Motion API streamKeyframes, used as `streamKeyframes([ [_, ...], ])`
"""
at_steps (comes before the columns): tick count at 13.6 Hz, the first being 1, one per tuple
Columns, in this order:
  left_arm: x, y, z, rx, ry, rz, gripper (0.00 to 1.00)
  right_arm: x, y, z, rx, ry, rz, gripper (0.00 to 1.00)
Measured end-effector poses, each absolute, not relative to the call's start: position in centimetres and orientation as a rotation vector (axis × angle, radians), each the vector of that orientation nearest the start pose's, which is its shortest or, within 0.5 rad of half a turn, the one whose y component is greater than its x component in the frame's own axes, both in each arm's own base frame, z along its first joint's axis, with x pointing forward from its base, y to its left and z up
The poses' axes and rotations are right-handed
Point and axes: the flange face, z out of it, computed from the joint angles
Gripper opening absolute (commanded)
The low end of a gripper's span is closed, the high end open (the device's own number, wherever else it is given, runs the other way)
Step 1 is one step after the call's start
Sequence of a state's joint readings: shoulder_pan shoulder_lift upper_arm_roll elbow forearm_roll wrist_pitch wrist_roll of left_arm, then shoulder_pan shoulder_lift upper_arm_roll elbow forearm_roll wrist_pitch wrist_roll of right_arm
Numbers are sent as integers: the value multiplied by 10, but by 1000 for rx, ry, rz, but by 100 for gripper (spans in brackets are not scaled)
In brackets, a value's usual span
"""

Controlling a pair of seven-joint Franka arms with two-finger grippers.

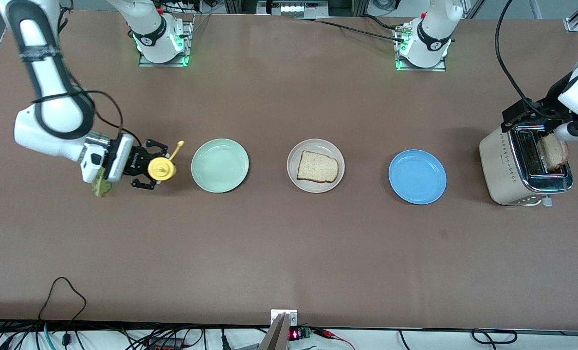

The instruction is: Make sandwich in beige plate with both arms

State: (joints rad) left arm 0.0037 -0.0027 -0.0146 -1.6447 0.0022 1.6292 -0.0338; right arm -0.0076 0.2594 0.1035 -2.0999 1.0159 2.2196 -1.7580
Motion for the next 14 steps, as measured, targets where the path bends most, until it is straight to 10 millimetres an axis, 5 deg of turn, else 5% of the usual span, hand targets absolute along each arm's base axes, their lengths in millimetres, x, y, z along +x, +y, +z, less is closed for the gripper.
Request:
streamKeyframes([
  [9, 555, -3, 594, -3138, -49, 49, 100, 547, 260, 362, -2293, -1635, -364, 7],
  [14, 556, -5, 595, -3139, -44, 42, 100, 504, 380, 355, -2431, -1807, -252, 7],
])
